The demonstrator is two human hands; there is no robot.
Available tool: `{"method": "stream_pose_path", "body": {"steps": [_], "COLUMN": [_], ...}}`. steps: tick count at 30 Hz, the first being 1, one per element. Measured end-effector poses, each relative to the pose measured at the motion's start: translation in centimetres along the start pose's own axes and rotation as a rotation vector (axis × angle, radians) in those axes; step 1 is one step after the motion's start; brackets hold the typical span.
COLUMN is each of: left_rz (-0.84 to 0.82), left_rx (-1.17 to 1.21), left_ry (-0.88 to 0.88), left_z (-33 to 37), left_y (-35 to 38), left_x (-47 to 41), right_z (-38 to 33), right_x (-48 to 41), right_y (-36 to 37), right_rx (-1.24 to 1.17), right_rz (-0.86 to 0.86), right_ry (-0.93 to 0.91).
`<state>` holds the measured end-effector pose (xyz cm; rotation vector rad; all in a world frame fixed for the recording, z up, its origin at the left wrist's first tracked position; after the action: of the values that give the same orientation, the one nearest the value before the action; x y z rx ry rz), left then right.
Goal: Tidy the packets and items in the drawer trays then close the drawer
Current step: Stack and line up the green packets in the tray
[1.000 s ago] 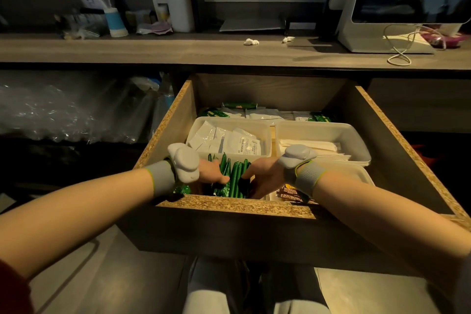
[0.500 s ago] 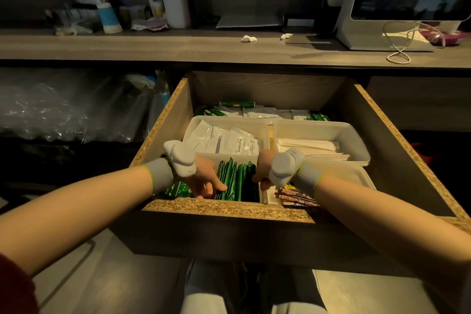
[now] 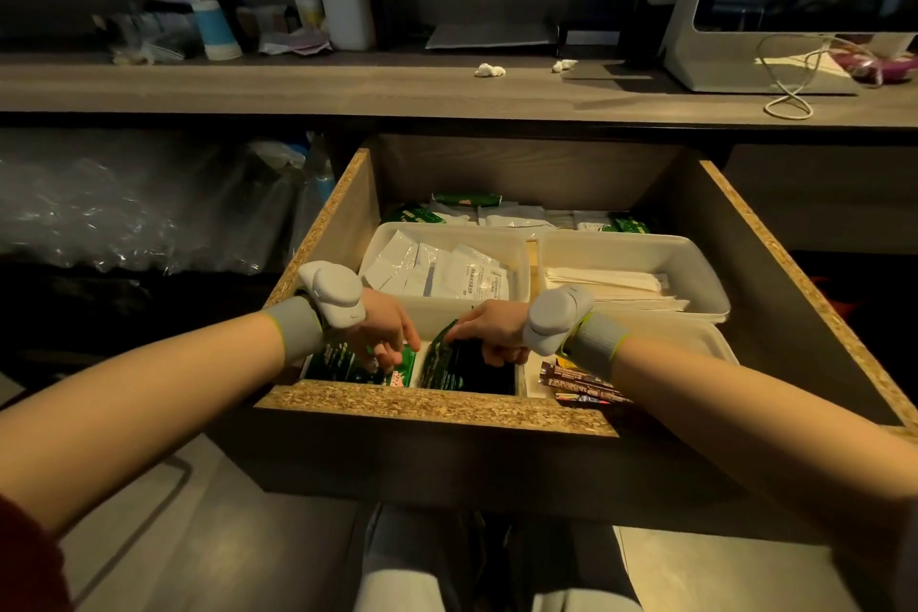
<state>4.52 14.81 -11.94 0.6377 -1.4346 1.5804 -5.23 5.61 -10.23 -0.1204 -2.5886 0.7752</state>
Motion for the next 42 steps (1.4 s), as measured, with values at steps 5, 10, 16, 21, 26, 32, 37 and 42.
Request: {"method": "stream_pose_path", "body": {"steps": [5,10,16,21,26,32,37,42], "left_rz": [0.236,0.211,0.172,-0.083,-0.097,-0.135,-0.148,-0.093], "left_rx": [0.014,-0.050,-0.088,0.125,0.109,0.139,0.127,0.163], "left_ry": [-0.074,-0.162,-0.183,-0.162,-0.113,-0.068,-0.039,0.004], "left_z": [-1.2,-1.6,-1.5,-0.8,0.1,0.8,0.7,0.0], "left_y": [-3.0,-2.1,-1.5,0.7,1.1,2.0,2.2,1.2], "left_x": [-1.5,-2.9,-3.7,-2.7,-1.5,-0.8,-0.1,0.6], "right_z": [0.2,0.7,1.4,1.5,3.3,3.6,2.7,2.0], "right_x": [0.0,-0.4,-1.1,-0.7,1.3,2.5,1.7,1.7], "right_y": [0.2,0.4,0.9,0.6,-2.5,-2.1,-0.4,0.2], "right_rx": [-0.018,-0.032,-0.133,-0.319,-0.269,-0.441,-0.507,-0.350], "right_rz": [-0.065,-0.097,-0.143,-0.140,0.028,0.077,0.040,0.101], "right_ry": [0.041,0.004,0.013,0.052,0.212,0.301,0.291,0.225]}}
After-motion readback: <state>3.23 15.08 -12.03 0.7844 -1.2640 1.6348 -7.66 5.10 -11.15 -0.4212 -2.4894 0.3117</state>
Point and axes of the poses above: each hand's wrist, its own x-axis away from the middle knuckle, its own y-axis out of the palm, z = x × y, the point moved 10 cm from there along -x, towards the middle knuckle, and after that the axes turned 15 degrees about -y, right-handed, at the moved point
